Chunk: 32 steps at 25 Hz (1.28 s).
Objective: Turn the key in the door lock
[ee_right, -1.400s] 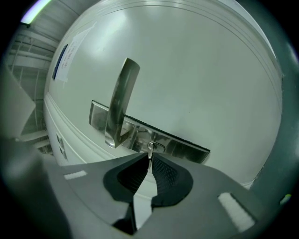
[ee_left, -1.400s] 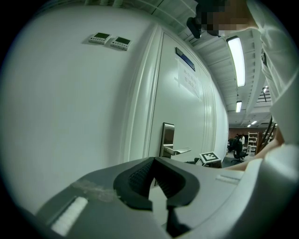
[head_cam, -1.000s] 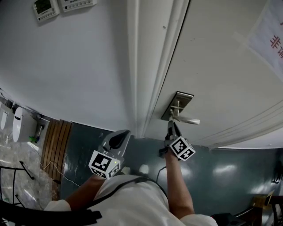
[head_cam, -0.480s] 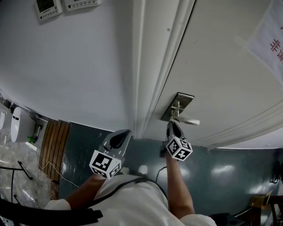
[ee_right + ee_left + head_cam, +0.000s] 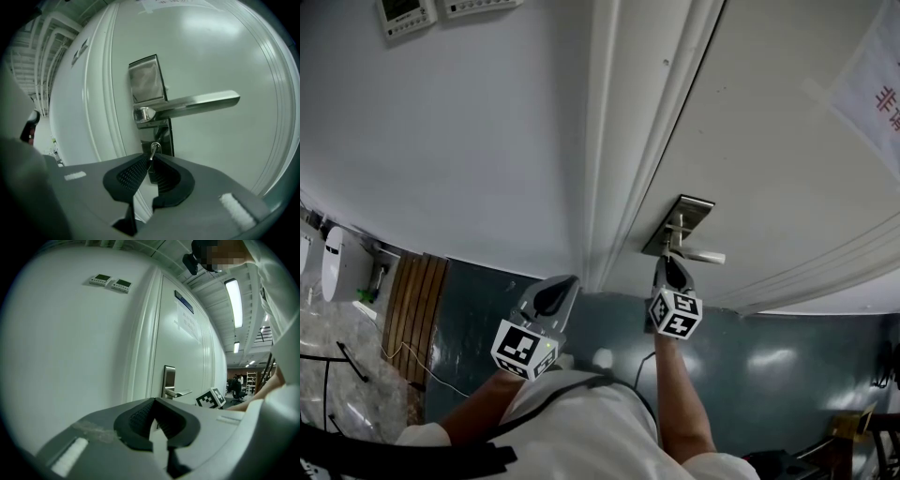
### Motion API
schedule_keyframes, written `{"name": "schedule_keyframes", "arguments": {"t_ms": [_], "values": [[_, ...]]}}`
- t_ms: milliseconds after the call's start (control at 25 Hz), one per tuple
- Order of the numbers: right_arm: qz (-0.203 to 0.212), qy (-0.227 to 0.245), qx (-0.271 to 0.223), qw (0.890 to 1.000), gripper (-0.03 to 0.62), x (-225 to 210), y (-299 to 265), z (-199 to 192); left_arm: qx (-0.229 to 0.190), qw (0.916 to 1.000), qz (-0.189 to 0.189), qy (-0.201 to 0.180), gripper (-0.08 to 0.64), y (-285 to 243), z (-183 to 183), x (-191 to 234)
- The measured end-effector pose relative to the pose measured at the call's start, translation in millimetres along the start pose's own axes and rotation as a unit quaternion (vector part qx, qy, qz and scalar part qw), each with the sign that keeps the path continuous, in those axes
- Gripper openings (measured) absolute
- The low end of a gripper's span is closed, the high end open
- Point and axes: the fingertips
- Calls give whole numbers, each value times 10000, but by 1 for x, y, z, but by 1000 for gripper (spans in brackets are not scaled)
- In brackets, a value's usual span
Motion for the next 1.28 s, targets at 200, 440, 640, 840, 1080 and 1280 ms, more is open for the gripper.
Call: {"name": "schedule_keyframes", "arguments": {"t_ms": [200, 440, 640, 840, 1080, 1280], "values": [[-155, 351, 51, 9993, 44, 0, 1, 0, -14, 10000, -14, -19, 5, 1, 1, 1], [-304, 710, 87, 9970, 46, 1, 0, 1, -4, 10000, -27, -34, 5, 1, 1, 3], [-441, 1041, 155, 9935, 46, 1, -1, -1, 3, 10000, 4, -24, 5, 3, -1, 7], [-565, 1429, 208, 9879, 48, 5, 1, 3, -6, 10000, 9, -33, 5, 5, 0, 7], [-759, 2072, 315, 9748, 48, 7, 0, 2, -10, 10000, 15, -38, 5, 8, -2, 6], [-930, 2830, 414, 9537, 48, 10, -3, 0, -13, 10000, 14, -45, 5, 10, -2, 5]]}}
Point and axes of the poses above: the fingertips, and each gripper's own axes: y backward along the fingers, x to its left, z out of its top, and after that the axes turned 8 degrees about x, right-handed
